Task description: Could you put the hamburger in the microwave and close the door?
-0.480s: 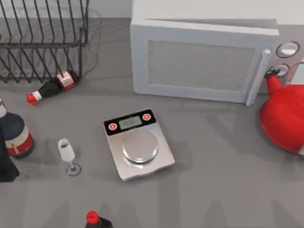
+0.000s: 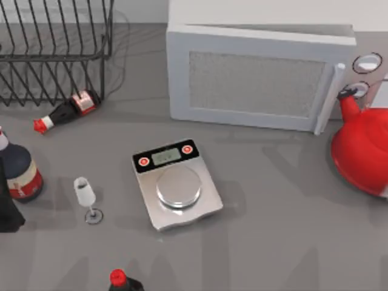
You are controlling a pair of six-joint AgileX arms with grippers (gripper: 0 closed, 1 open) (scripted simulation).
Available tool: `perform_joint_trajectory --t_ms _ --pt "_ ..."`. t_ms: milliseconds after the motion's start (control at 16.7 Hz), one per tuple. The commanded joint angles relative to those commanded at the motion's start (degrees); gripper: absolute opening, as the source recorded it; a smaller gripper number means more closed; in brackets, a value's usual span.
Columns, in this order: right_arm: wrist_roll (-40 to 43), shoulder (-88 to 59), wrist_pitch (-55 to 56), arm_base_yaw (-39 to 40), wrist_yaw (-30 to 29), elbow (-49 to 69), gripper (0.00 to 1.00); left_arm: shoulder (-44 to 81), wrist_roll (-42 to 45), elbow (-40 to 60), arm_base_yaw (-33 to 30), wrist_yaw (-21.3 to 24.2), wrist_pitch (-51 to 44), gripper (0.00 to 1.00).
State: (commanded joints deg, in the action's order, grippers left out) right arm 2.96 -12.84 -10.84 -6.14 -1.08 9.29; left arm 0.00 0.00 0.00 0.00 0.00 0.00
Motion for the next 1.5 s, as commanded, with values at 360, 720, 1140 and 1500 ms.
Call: perform_joint_trajectory --t_ms 360,720,1140,1500 --pt "8.8 -31.9 -16.2 -8.9 -0.9 21.7 1.0 0.0 0.0 0.0 0.0 0.0 0.0 1.0" --pt "21.4 -63.1 -30.7 -11.9 0.7 41.5 1.0 0.0 0.0 0.0 0.0 0.0 0.0 1.0" --pt "27.3 -78.0 -44.1 -11.9 1.5 46.3 1.0 0.0 0.0 0.0 0.0 0.0 0.0 1.0" --pt "27.6 -77.8 -43.2 -12.4 1.4 45.3 1.0 0.0 0.0 0.0 0.0 0.0 0.0 1.0"
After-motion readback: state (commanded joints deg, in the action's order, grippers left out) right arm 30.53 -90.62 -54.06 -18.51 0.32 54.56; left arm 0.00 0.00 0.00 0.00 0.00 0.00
